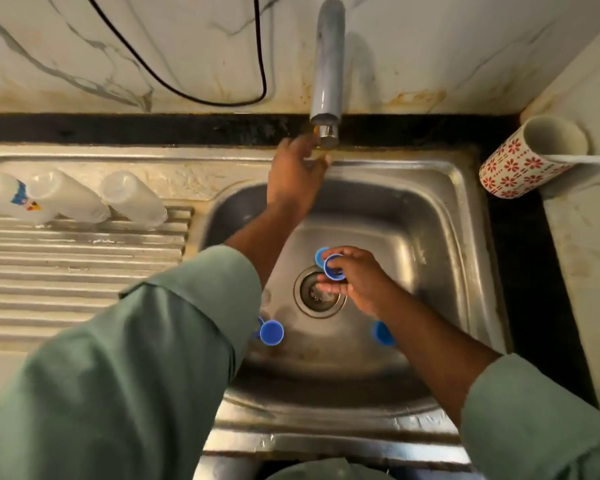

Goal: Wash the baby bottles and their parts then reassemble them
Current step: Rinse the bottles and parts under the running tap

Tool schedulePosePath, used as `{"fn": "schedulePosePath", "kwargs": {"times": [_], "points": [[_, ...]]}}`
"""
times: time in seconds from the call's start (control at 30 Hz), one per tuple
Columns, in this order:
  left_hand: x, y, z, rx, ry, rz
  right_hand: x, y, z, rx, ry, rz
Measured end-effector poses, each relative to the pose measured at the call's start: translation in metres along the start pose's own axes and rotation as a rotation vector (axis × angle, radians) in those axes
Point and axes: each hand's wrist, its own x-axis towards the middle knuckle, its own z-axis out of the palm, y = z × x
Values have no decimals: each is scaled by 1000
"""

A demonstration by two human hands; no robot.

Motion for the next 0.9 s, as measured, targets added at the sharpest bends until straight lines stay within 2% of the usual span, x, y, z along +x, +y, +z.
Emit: {"fn": "schedulePosePath", "kwargs": {"times": [0.1,0.23,0.3,0.4,0.47,0.57,0.67,0.8,0.9], "points": [[36,17,5,-107,-33,-59,7,-19,6,330,-3,20],[51,28,3,127,-160,-53,14,-24,10,516,-22,81],[47,33,-4,3,-129,-78,19,-26,10,566,-15,97],[36,24,-13,-376,-26,-280,24,-26,9,580,-4,106],[37,25,-18,-475,-62,-409,29,-23,9,580,5,107],[42,34,-27,-478,-138,-495,35,-22,11,559,5,107],[42,34,-33,-413,-213,-466,43,-20,15,512,1,109],[41,28,-32,-386,-232,-446,53,-19,23,506,31,141],[43,32,-33,-413,-248,-477,60,-20,32,413,70,138]]}}
